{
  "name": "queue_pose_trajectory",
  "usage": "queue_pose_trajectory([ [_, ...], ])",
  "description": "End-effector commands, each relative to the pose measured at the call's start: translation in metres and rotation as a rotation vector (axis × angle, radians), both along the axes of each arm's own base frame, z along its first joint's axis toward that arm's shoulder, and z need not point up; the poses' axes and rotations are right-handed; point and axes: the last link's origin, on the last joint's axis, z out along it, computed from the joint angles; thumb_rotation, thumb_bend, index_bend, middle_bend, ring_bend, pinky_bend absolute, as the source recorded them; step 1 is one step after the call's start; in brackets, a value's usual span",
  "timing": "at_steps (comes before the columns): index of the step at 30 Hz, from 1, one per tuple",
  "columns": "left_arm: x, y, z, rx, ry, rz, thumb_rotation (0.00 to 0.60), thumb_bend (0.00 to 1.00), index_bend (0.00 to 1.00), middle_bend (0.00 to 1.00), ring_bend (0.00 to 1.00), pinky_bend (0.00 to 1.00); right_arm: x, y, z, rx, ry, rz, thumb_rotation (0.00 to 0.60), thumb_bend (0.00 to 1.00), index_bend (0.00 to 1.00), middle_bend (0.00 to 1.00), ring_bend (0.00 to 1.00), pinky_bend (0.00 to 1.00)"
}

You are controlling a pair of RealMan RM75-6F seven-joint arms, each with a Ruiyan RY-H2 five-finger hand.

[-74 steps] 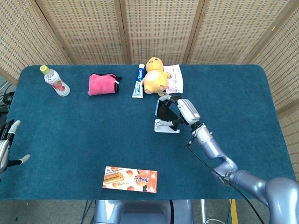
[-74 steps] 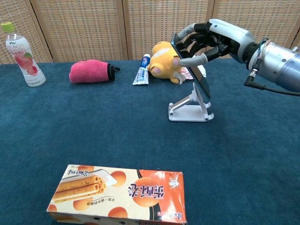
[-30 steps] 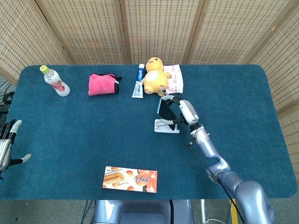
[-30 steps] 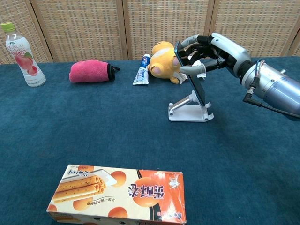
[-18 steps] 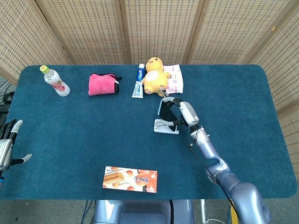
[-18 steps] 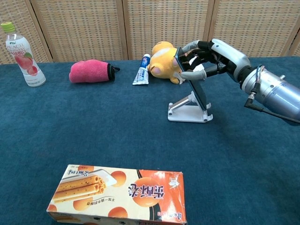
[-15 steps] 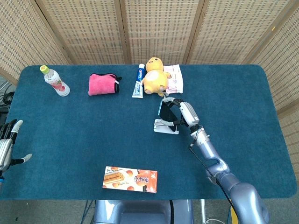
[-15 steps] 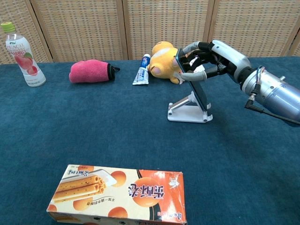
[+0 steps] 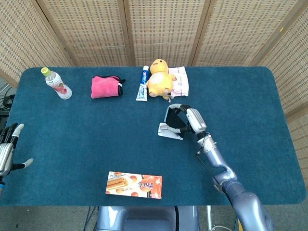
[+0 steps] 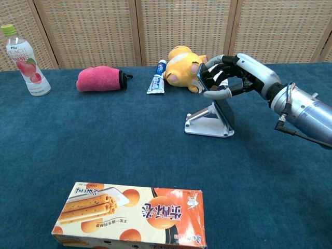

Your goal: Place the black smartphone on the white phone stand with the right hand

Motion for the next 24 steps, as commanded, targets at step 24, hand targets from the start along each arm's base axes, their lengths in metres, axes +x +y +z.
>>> queue_pose_trajectory([
  [24,0.0015,0.0006,-0.0008,0.001,-0.001,0.0,0.6,0.0,0.0,0.0,0.0,0.0,0.0056,0.0063,-0.0042,-0.067,0.009,0.014,0.6,0.65,0.44,0.53,0.47,0.24],
])
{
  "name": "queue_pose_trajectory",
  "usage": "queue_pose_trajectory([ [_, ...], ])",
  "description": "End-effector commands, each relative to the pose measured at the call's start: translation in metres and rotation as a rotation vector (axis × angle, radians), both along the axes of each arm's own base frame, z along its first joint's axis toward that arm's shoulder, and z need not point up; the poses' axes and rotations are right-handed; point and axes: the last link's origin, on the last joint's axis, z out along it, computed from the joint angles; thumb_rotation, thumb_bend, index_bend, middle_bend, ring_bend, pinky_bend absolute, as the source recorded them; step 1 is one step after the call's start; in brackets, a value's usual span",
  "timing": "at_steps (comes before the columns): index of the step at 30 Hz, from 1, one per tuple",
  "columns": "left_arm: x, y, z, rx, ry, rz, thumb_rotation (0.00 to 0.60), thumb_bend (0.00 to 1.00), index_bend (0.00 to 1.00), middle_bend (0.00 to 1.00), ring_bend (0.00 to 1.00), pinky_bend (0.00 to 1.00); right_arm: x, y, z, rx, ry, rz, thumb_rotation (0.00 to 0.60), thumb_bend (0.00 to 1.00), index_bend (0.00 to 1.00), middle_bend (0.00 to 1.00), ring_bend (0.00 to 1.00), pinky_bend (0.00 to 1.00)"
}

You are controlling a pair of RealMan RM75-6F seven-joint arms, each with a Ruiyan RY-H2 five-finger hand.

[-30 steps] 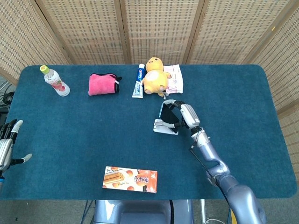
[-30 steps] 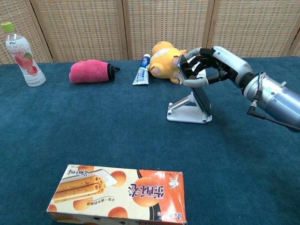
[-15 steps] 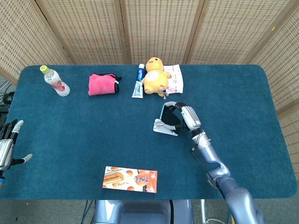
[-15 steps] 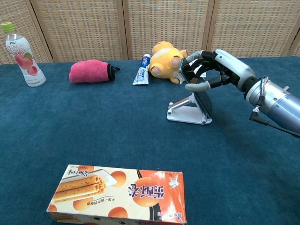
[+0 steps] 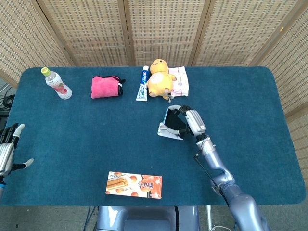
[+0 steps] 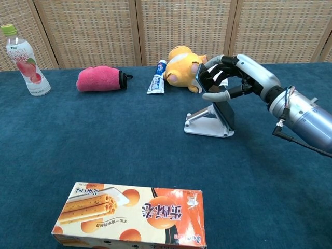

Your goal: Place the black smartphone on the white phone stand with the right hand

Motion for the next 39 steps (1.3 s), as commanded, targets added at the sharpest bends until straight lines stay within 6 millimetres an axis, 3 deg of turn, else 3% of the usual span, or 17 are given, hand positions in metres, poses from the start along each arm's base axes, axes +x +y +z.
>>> queue_pose_trajectory([
  [1,0.0,0.0,0.0,0.001,-0.001,0.0,0.6,0.0,0.0,0.0,0.0,0.0,0.002,-0.001,-0.001,-0.006,0.0,-0.002,0.6,0.65,0.44,0.53,0.47,0.24],
  [30,-0.001,0.0,0.0,-0.005,-0.001,0.002,0.6,0.0,0.0,0.0,0.0,0.0,0.001,0.007,-0.009,0.017,0.021,0.013,0.6,0.62,0.44,0.52,0.47,0.24],
  [35,-0.002,0.0,0.0,-0.006,0.0,0.003,0.6,0.0,0.0,0.0,0.0,0.0,0.0,0.009,-0.01,0.024,0.034,0.018,0.6,0.52,0.44,0.49,0.45,0.24],
  [39,-0.001,0.0,0.0,-0.006,-0.001,0.002,0.6,0.0,0.0,0.0,0.0,0.0,-0.001,0.01,-0.011,0.044,0.041,0.031,0.6,0.38,0.35,0.39,0.41,0.24],
])
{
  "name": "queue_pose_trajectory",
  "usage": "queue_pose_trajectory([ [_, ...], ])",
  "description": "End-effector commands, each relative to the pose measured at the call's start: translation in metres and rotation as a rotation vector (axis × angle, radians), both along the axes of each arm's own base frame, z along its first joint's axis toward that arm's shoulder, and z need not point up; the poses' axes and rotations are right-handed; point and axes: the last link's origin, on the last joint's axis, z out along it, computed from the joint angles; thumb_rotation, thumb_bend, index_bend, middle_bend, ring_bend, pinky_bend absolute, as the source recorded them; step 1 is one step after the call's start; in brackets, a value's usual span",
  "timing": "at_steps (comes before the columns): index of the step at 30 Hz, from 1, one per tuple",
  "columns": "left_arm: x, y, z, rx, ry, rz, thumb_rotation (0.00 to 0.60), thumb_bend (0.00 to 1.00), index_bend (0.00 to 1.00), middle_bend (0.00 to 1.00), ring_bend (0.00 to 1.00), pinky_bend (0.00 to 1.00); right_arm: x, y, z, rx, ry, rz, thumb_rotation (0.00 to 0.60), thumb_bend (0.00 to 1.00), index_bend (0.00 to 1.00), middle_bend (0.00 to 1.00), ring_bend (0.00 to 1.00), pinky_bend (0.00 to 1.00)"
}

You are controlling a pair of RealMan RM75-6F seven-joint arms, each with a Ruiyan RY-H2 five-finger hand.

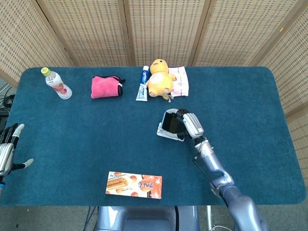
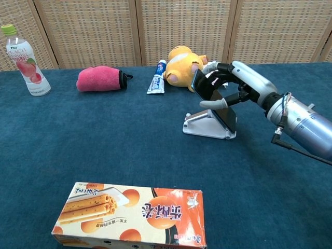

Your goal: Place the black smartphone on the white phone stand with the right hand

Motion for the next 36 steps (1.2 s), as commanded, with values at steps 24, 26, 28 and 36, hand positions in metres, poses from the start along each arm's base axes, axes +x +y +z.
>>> queue_pose_trajectory([
  [24,0.001,-0.001,0.0,0.0,0.0,-0.003,0.6,0.0,0.0,0.0,0.0,0.0,-0.011,0.001,0.009,0.111,-0.025,0.027,0.6,0.04,0.03,0.01,0.09,0.14],
  [26,0.001,-0.001,0.001,0.001,-0.001,-0.004,0.6,0.0,0.0,0.0,0.0,0.0,-0.013,0.002,0.012,0.114,-0.021,0.032,0.6,0.01,0.01,0.0,0.04,0.1],
  [28,0.001,-0.001,0.001,0.002,-0.001,-0.006,0.6,0.0,0.0,0.0,0.0,0.0,-0.016,0.002,0.017,0.11,-0.017,0.037,0.6,0.0,0.0,0.0,0.0,0.06],
  [36,0.004,-0.006,0.004,0.011,-0.009,-0.029,0.6,0.0,0.0,0.0,0.0,0.0,-0.029,0.004,0.044,0.059,-0.001,0.055,0.6,0.0,0.0,0.0,0.0,0.02],
])
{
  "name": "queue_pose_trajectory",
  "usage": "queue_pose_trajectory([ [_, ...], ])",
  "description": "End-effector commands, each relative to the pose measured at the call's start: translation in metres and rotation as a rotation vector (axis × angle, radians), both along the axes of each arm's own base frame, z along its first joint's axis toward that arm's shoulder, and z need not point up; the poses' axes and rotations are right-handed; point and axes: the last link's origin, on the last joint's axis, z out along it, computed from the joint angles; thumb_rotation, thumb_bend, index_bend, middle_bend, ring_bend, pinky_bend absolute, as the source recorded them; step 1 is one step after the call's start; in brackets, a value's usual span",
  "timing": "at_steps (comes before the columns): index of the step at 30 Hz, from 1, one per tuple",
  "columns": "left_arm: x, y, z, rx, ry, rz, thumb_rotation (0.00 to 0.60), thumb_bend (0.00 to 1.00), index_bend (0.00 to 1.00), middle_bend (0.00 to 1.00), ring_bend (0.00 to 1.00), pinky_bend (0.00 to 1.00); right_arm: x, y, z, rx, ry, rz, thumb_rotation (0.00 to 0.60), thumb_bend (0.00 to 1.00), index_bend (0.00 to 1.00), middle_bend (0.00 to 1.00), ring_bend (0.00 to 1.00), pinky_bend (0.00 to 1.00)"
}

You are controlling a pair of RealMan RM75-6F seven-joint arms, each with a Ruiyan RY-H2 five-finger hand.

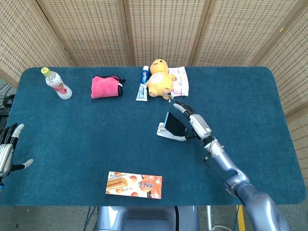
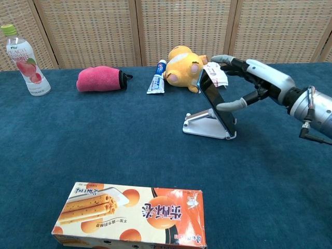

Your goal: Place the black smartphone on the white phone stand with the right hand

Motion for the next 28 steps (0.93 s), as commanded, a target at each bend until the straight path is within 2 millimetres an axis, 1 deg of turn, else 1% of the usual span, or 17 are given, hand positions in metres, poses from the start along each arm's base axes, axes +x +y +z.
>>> queue_pose_trajectory([
  [1,0.001,-0.002,0.001,0.002,-0.004,-0.008,0.6,0.0,0.0,0.0,0.0,0.0,-0.008,0.003,0.015,-0.039,0.01,0.013,0.6,0.0,0.0,0.0,0.0,0.02],
  [3,0.002,-0.003,0.002,0.004,-0.006,-0.014,0.6,0.0,0.0,0.0,0.0,0.0,-0.013,0.005,0.026,-0.066,0.021,0.024,0.6,0.0,0.0,0.0,0.0,0.02],
  [4,0.002,-0.004,0.003,0.007,-0.007,-0.019,0.6,0.0,0.0,0.0,0.0,0.0,-0.019,0.008,0.038,-0.091,0.038,0.037,0.6,0.0,0.0,0.0,0.0,0.02],
  [7,0.003,-0.007,0.005,0.017,-0.008,-0.026,0.6,0.0,0.0,0.0,0.0,0.0,-0.032,0.016,0.062,-0.14,0.092,0.056,0.6,0.0,0.0,0.0,0.0,0.01],
  [8,0.003,-0.008,0.006,0.022,-0.008,-0.029,0.6,0.0,0.0,0.0,0.0,0.0,-0.038,0.02,0.07,-0.157,0.118,0.06,0.6,0.0,0.0,0.0,0.0,0.01],
  [9,0.003,-0.009,0.007,0.027,-0.008,-0.034,0.6,0.0,0.0,0.0,0.0,0.0,-0.048,0.027,0.084,-0.185,0.168,0.063,0.6,0.0,0.0,0.0,0.0,0.01],
  [11,0.004,-0.011,0.008,0.033,-0.012,-0.041,0.6,0.0,0.0,0.0,0.0,0.0,-0.06,0.038,0.1,-0.218,0.226,0.056,0.6,0.0,0.0,0.0,0.0,0.0],
  [13,0.005,-0.012,0.009,0.037,-0.014,-0.046,0.6,0.0,0.0,0.0,0.0,0.0,-0.066,0.045,0.109,-0.236,0.26,0.048,0.6,0.0,0.0,0.0,0.0,0.0],
  [14,0.005,-0.014,0.011,0.045,-0.017,-0.052,0.6,0.0,0.0,0.0,0.0,0.0,-0.077,0.055,0.121,-0.272,0.311,0.029,0.6,0.0,0.0,0.0,0.0,0.0],
  [16,0.007,-0.018,0.013,0.055,-0.019,-0.065,0.6,0.0,0.0,0.0,0.0,0.0,-0.093,0.076,0.14,-0.332,0.39,-0.016,0.6,0.0,0.0,0.0,0.0,0.0],
  [17,0.007,-0.019,0.013,0.057,-0.02,-0.068,0.6,0.0,0.0,0.0,0.0,0.0,-0.097,0.082,0.144,-0.348,0.41,-0.035,0.6,0.0,0.0,0.0,0.0,0.0],
  [19,0.008,-0.023,0.015,0.067,-0.016,-0.08,0.6,0.0,0.0,0.0,0.0,0.0,-0.106,0.109,0.159,-0.42,0.487,-0.121,0.6,0.0,0.0,0.0,0.0,0.0],
  [22,0.009,-0.026,0.016,0.073,-0.015,-0.089,0.6,0.0,0.0,0.0,0.0,0.0,-0.109,0.136,0.172,-0.488,0.532,-0.239,0.6,0.0,0.0,0.0,0.0,0.0],
  [23,0.009,-0.027,0.016,0.075,-0.018,-0.092,0.6,0.0,0.0,0.0,0.0,0.0,-0.108,0.148,0.176,-0.508,0.539,-0.291,0.6,0.0,0.0,0.0,0.0,0.0],
  [27,0.01,-0.031,0.017,0.081,-0.021,-0.104,0.6,0.0,0.0,0.0,0.0,0.0,-0.105,0.172,0.183,-0.51,0.548,-0.388,0.6,0.0,0.0,0.0,0.0,0.0],
  [28,0.011,-0.032,0.017,0.082,-0.021,-0.107,0.6,0.0,0.0,0.0,0.0,0.0,-0.105,0.176,0.185,-0.506,0.55,-0.4,0.6,0.0,0.0,0.0,0.0,0.0],
])
